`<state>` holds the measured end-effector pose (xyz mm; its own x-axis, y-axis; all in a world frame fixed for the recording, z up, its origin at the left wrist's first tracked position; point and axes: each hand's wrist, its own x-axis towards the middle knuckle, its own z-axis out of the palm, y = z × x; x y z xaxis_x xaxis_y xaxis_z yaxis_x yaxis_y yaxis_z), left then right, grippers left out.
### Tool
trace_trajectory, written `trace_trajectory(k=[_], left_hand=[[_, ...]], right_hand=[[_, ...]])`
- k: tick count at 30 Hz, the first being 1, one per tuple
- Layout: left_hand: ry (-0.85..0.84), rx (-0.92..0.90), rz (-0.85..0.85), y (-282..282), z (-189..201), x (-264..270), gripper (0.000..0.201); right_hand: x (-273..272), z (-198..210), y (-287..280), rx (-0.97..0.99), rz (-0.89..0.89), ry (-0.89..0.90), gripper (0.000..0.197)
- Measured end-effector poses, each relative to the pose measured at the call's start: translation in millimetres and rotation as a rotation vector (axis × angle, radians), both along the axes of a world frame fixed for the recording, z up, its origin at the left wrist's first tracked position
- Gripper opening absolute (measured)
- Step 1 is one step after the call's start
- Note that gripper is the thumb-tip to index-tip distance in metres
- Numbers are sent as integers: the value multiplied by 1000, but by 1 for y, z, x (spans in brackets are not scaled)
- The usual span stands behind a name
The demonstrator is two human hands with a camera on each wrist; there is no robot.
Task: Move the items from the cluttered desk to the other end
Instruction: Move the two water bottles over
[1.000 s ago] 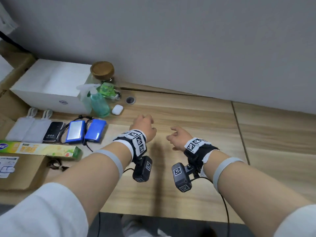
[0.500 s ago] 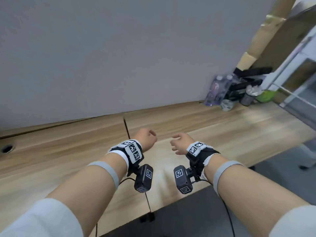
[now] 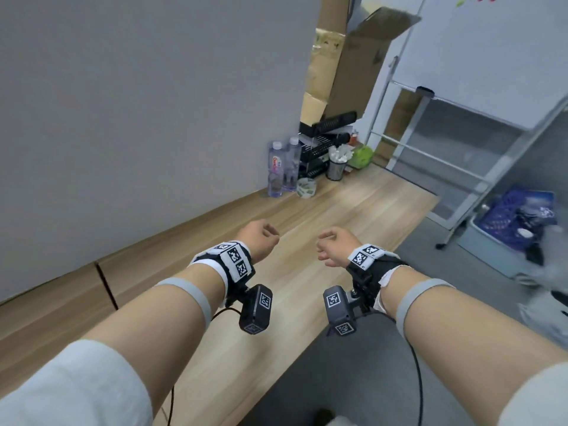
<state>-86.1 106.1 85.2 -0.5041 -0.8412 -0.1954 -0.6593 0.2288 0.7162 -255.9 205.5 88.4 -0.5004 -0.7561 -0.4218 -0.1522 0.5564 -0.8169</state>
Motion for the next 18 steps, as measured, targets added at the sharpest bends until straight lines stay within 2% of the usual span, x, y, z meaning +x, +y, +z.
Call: trace_trajectory(k=[4, 8, 13, 18], left_hand=[[-4, 6, 22, -22, -6, -46, 8], [39, 7, 120, -52, -14, -100, 11], [161, 45, 331, -91, -7, -176, 9], [242, 51, 513, -113, -3, -213, 13]], right_hand=[[-50, -10, -21, -6, -31, -26, 20], [-103, -21, -67, -81, -1, -144, 22], [-183, -23, -116, -189, 30, -299, 30], [-250, -12, -159, -178, 146, -372, 29]])
